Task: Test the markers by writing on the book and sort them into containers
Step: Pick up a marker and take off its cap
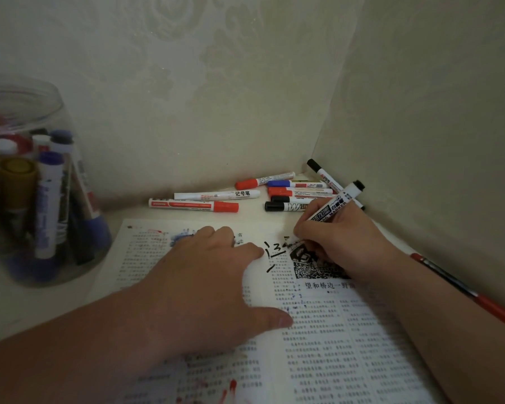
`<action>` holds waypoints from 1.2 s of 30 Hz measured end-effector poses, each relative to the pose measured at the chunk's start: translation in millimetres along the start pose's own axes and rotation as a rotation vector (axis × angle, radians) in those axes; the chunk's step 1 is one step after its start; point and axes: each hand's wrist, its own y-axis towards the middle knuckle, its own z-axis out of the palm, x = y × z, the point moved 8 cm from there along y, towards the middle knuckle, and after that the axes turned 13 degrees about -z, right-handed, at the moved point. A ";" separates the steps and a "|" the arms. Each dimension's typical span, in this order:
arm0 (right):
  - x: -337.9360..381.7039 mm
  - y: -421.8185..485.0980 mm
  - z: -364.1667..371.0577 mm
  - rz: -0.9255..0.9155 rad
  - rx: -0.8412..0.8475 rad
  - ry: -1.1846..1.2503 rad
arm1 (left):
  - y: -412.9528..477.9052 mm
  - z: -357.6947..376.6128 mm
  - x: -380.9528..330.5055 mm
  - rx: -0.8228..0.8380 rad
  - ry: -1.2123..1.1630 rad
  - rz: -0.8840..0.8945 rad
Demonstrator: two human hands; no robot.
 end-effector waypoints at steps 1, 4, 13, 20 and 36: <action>-0.1 -0.4 0.7 -0.007 -0.005 0.025 | 0.2 -0.2 -0.3 0.001 0.001 0.001; 2.1 0.0 2.2 -0.041 0.017 -0.031 | 0.4 0.3 -0.2 0.010 0.001 -0.002; 8.1 -5.3 6.9 -0.074 0.146 0.090 | 0.7 1.2 0.1 0.023 -0.001 -0.006; 9.4 -5.4 10.5 -0.109 0.205 0.031 | 0.7 1.5 0.4 0.019 0.003 -0.003; 3.3 -1.5 10.2 -0.076 0.223 0.023 | 1.1 2.0 0.4 0.029 0.006 -0.004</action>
